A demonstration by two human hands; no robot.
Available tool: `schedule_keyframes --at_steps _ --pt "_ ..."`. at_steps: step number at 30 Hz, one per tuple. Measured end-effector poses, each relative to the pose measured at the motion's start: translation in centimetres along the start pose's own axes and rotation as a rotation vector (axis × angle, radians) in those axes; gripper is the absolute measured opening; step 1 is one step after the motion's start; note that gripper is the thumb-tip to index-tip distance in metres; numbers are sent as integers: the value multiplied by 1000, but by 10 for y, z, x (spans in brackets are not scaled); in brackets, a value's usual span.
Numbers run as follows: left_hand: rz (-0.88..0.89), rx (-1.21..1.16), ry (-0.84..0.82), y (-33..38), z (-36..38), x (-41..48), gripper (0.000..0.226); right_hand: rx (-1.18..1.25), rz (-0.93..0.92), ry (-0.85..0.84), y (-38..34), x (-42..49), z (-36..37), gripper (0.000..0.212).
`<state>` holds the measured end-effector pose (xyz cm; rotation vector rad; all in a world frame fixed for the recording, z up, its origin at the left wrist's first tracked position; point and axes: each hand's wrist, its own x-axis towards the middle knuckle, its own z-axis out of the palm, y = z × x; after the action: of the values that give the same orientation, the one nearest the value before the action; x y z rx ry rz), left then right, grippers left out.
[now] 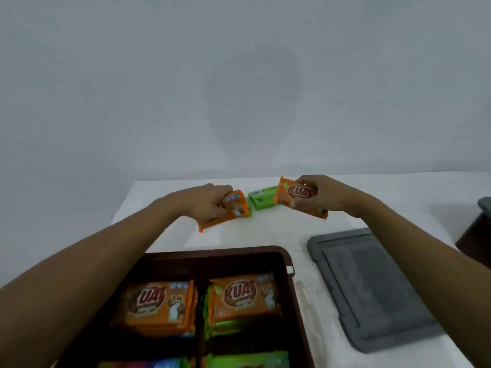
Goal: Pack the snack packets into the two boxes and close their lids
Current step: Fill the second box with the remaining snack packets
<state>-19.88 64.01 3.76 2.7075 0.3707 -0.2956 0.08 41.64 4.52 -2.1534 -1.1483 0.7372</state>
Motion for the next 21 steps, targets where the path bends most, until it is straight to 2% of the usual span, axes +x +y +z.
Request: schedule_keyframes --at_steps 3,5,8,11,17,21 --pt "-35 -93 239 0 -21 -34 35 93 -38 6 -36 -23 19 52" --pt "-42 -153 297 -4 -31 -58 38 92 -61 26 -58 -36 34 52" --pt "-42 -151 317 -8 -35 -96 57 33 -122 36 -88 -57 55 48" --pt "-20 -185 297 -8 -28 -126 69 -130 -189 13 -108 -80 68 52" --pt "147 -176 216 -1 -6 -170 58 -357 -291 24 -110 -113 102 59" --pt "239 53 223 10 19 -185 53 -725 -395 57 -100 -121 129 67"
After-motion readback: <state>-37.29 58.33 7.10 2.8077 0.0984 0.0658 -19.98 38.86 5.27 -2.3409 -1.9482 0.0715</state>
